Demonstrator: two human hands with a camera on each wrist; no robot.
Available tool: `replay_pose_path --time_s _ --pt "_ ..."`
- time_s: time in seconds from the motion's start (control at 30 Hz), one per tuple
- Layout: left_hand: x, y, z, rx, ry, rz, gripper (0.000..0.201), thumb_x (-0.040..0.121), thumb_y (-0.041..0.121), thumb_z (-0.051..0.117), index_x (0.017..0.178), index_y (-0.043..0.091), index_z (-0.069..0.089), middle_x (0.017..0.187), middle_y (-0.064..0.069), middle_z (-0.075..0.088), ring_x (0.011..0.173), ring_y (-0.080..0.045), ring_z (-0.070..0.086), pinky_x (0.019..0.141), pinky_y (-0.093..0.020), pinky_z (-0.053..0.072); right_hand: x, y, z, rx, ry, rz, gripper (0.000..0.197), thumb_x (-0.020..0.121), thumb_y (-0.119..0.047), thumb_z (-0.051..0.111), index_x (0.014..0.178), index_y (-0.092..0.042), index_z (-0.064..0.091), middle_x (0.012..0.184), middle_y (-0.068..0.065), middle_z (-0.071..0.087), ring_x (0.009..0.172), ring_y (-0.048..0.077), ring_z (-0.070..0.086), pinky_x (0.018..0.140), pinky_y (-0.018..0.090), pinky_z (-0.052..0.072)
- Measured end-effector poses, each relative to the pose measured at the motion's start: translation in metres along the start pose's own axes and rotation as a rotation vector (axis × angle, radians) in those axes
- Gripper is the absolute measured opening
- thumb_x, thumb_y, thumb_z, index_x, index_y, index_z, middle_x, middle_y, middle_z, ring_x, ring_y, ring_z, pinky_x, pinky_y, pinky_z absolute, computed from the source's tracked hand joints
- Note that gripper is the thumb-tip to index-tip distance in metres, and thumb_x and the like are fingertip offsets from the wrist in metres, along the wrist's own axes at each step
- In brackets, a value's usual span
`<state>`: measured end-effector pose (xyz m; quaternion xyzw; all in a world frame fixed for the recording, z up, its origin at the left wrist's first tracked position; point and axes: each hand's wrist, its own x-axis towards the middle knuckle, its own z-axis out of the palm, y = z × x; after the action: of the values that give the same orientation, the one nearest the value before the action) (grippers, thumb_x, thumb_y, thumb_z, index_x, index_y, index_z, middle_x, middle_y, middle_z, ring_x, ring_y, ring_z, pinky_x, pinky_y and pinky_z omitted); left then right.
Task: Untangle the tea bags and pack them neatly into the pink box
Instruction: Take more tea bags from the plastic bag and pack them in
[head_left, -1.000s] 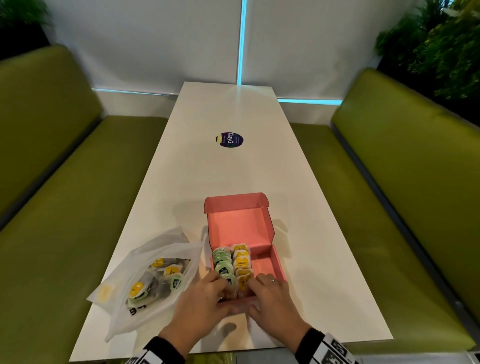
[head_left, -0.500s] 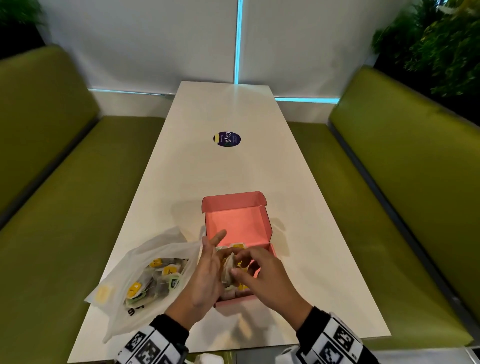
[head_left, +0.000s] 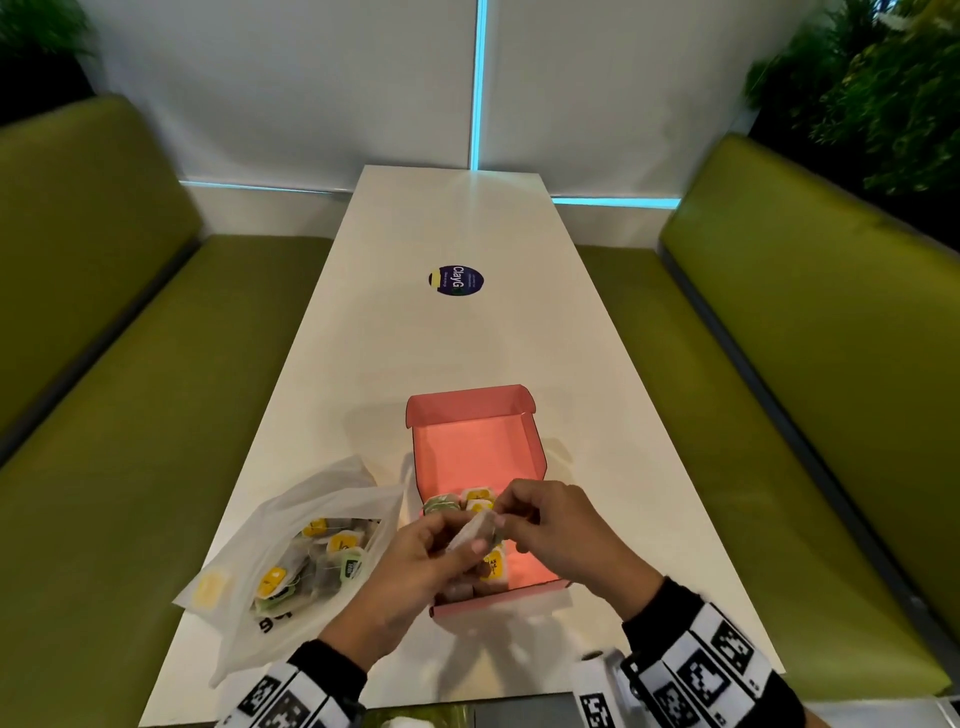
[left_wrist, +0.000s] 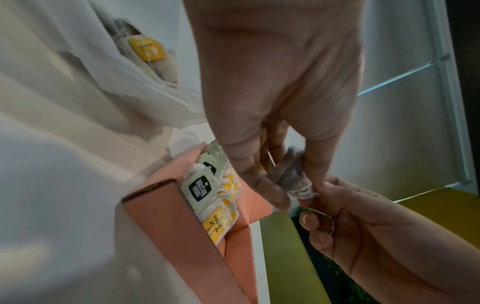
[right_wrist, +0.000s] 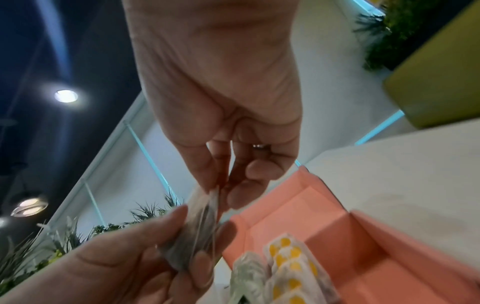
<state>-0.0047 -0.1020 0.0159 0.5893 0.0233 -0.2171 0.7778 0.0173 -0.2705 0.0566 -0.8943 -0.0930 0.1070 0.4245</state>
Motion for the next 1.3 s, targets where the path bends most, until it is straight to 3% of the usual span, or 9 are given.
replay_pose_path --time_s 0.2,0.4,0.6,0.73,0.83,1.07,1.13,1.23,1.3 --pt "0.001 0.004 0.003 -0.021 0.015 -0.030 0.040 0.072 0.027 0.067 0.107 0.007 0.065 0.091 -0.010 0.064 0.068 -0.023 0.062 0.065 -0.035 0.053 -0.001 -0.004 -0.005 -0.018 0.004 0.061 0.014 0.087 -0.014 0.060 0.076 -0.021 0.057 0.066 -0.009 0.057 0.058 0.014 0.058 0.062 0.020 0.046" --pt "-0.001 0.004 0.001 -0.077 -0.066 0.008 0.060 0.069 -0.002 0.076 0.123 0.007 0.052 0.122 -0.011 0.055 0.092 -0.025 0.066 0.069 -0.030 0.056 -0.007 -0.007 0.007 0.187 -0.080 0.112 0.014 0.082 -0.016 0.065 0.082 -0.028 0.057 0.070 -0.005 0.061 0.057 0.009 0.055 0.055 0.019 0.043" --pt "-0.002 0.004 -0.006 0.062 -0.065 0.035 0.078 0.046 0.010 0.088 0.118 0.017 0.057 0.113 0.003 0.064 0.100 -0.019 0.065 0.079 -0.030 0.055 -0.004 -0.005 0.011 0.329 -0.035 0.214 0.014 0.080 -0.003 0.064 0.073 -0.014 0.059 0.060 -0.001 0.058 0.048 0.012 0.053 0.046 0.020 0.042" --pt "0.002 -0.001 -0.003 0.105 0.130 0.059 0.069 0.060 -0.017 0.076 0.114 0.021 0.056 0.102 -0.008 0.066 0.080 -0.021 0.065 0.066 -0.031 0.057 -0.001 -0.002 0.012 0.390 0.109 0.319 0.017 0.077 0.001 0.056 0.067 -0.012 0.056 0.059 0.004 0.054 0.044 0.014 0.050 0.044 0.023 0.039" --pt "0.006 -0.005 -0.002 0.162 0.300 0.131 0.065 0.065 -0.017 0.074 0.112 0.025 0.056 0.104 -0.017 0.058 0.068 -0.015 0.063 0.058 -0.026 0.054 -0.001 0.000 0.015 0.416 0.113 0.367 0.017 0.078 -0.001 0.054 0.066 -0.012 0.052 0.062 0.003 0.052 0.046 0.015 0.049 0.045 0.022 0.038" --pt "0.006 -0.003 0.003 0.244 0.529 0.257 0.052 0.067 -0.012 0.073 0.096 0.028 0.059 0.115 -0.001 0.052 0.064 -0.012 0.064 0.052 -0.017 0.050 0.000 0.000 0.019 0.587 0.086 0.433 0.013 0.082 0.000 0.050 0.072 -0.009 0.049 0.074 0.008 0.053 0.053 0.020 0.056 0.047 0.022 0.041" --pt "0.005 -0.003 0.006 0.261 0.554 0.286 0.046 0.069 -0.012 0.070 0.093 0.025 0.060 0.110 0.010 0.052 0.064 -0.009 0.063 0.052 -0.018 0.051 -0.001 -0.001 0.020 0.617 0.105 0.419 0.013 0.081 0.003 0.050 0.073 -0.007 0.048 0.069 0.009 0.054 0.052 0.021 0.058 0.046 0.023 0.043" --pt "0.007 -0.003 0.008 0.258 0.575 0.262 0.033 0.070 -0.011 0.069 0.085 0.019 0.066 0.081 0.004 0.069 0.063 -0.011 0.064 0.057 -0.024 0.054 -0.005 -0.004 0.024 0.658 0.101 0.388 0.015 0.080 0.008 0.049 0.083 -0.006 0.045 0.062 0.010 0.053 0.042 0.018 0.054 0.041 0.022 0.041" --pt "0.008 -0.005 0.008 0.256 0.557 0.270 0.030 0.071 -0.012 0.070 0.076 0.018 0.069 0.070 0.004 0.072 0.065 -0.008 0.066 0.059 -0.018 0.053 -0.007 -0.005 0.030 0.666 0.067 0.380 0.022 0.081 0.007 0.051 0.096 -0.007 0.044 0.063 0.010 0.055 0.039 0.016 0.051 0.040 0.021 0.040"
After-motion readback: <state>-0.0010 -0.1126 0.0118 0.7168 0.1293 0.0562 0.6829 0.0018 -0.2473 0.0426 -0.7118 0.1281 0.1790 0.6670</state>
